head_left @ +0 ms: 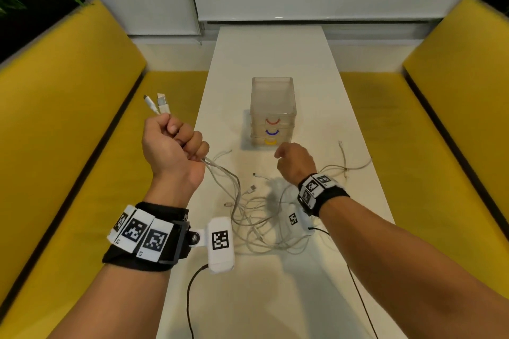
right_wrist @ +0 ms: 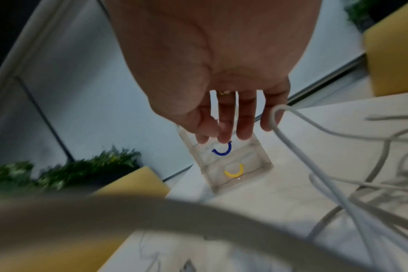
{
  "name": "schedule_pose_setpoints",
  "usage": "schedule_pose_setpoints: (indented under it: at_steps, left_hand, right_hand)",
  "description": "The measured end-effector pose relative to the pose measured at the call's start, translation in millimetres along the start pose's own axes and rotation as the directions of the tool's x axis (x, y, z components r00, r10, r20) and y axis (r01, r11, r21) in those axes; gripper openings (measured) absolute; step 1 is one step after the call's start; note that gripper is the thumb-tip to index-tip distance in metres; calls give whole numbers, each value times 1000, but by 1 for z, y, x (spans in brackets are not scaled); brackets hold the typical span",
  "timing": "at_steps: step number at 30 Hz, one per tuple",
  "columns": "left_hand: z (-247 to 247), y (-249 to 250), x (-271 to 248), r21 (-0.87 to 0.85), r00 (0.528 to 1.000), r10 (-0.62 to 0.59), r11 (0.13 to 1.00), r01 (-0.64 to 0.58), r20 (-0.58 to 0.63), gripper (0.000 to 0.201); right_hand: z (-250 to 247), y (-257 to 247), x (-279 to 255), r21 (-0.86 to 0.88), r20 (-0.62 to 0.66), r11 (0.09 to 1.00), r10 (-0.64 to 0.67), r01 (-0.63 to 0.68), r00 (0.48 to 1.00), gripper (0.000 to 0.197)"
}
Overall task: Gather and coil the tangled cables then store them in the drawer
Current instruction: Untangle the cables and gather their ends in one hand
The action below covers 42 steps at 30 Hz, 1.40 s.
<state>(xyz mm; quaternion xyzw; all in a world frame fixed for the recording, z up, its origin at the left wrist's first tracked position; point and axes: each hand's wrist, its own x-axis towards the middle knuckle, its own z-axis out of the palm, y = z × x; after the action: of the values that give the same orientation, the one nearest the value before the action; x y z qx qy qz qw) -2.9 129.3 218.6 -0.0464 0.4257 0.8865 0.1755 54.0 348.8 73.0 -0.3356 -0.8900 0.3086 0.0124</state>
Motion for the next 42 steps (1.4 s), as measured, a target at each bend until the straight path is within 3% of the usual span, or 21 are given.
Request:
schedule_pose_setpoints:
  at_steps: [3,6,11,15,19,22,25,28,35,39,42]
  left_hand:
    - [0,-2,3,-7,1000,-8,1000,8,3,36]
    - [0,-5,2,-2,1000,-9,1000,9,0,36]
    - [5,-11,1,-6,1000,-6,1000,6,-11,36]
    - [7,-15,2,5,1000,3,1000,-3,-5,35]
    - [3,-18,4,19,1000,-3,1000,3,-11,34]
    - [-1,-19,6,18,1000,-14,1000,15,-17,34]
    - [-3,-22,7,30,999,-45,998,46,-12,33]
    - [-2,-28,9,39,994,-105,994,105,-16,33]
    - [8,-50,8,56,953,-299,952,301,-50,38]
    - [20,-51,-2,-42,948,-318,948,316,-32,49]
    - [28,-44,-6,-164,961,-278,948,275,4,49]
  right_hand:
    - [12,-7,-3,-94,60,984,-146,151,987,27]
    - [52,-25,-10,-170,222,920,-312,352,924,31]
    - [103,-34,-12,-303,404,898,-182,319,897,37]
    - [112,-24,-13,-407,367,865,-139,293,920,28]
    - [85,-19,-15,-190,333,955,-156,228,930,26]
    - [46,-21,-16,147,208,973,-205,176,956,24]
    - [1,-29,-22,482,108,864,-225,148,968,22]
    - [-46,-40,-35,636,79,754,-274,163,959,23]
    - [-113,-60,-84,741,-51,576,-464,345,884,23]
    - [-118,-56,-105,739,-42,537,-565,406,824,26]
    - [-110,-47,-114,715,1,569,-583,407,813,29]
